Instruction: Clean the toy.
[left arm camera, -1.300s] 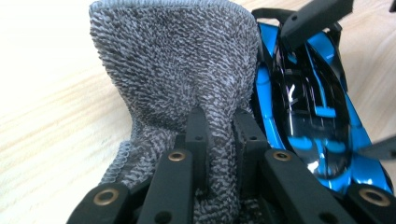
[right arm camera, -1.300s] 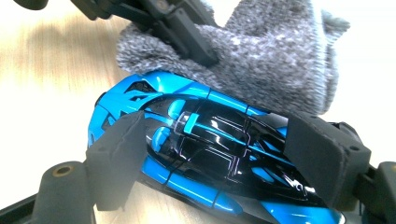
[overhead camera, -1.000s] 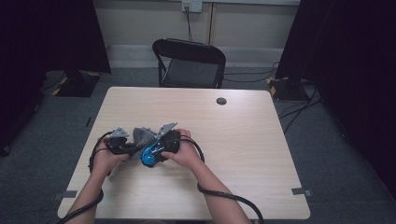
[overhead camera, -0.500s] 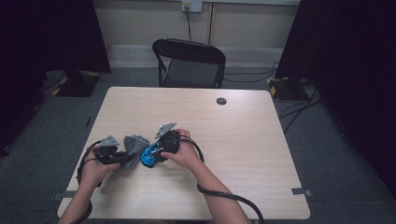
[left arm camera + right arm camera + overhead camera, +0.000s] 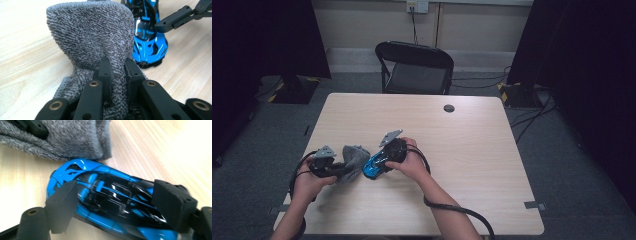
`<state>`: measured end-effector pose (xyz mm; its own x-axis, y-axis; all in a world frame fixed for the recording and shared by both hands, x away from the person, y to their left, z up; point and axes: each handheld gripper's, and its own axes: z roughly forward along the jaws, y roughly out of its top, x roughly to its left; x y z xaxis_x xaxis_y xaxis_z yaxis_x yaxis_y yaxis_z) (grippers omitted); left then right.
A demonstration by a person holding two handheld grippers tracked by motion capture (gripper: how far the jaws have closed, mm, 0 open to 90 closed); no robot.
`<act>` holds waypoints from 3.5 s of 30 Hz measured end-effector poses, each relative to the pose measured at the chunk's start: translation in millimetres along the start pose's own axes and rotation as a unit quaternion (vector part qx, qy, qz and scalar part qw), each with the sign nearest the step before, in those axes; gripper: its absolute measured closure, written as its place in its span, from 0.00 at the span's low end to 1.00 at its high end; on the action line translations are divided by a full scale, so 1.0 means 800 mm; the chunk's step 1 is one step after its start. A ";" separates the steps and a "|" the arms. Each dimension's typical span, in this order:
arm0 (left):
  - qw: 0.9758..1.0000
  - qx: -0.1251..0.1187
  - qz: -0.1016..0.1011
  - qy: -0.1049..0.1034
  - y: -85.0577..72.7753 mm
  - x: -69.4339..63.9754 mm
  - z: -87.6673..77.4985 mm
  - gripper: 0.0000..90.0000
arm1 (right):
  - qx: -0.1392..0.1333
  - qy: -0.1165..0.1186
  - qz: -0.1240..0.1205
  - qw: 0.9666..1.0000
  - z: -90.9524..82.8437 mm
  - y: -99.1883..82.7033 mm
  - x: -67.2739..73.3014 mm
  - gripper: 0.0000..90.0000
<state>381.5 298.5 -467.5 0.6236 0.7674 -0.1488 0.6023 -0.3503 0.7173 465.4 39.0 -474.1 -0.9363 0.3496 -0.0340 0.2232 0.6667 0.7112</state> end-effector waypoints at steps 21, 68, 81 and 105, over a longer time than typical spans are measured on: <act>0.997 -0.040 0.056 -0.047 0.100 -0.065 0.026 0.87 | -0.039 -0.011 0.026 0.999 -0.125 -0.046 -0.057 0.23; 0.975 -0.034 0.156 -0.152 0.139 -0.217 0.176 0.55 | -0.071 -0.029 0.082 0.994 -0.251 -0.175 -0.101 0.28; 0.990 -0.064 0.101 -0.076 0.117 -0.136 0.107 0.44 | -0.049 0.049 0.030 0.997 -0.211 -0.163 -0.059 0.40; 0.998 -0.014 0.066 -0.007 0.080 -0.054 0.144 0.21 | -0.035 0.040 0.037 0.998 -0.162 -0.206 -0.046 0.47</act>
<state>450.4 181.2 -493.7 0.7035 0.7080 -0.0621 0.5004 -0.4315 0.7506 428.1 -169.0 -498.6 -0.9373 0.3402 0.0754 0.2758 0.5920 0.7573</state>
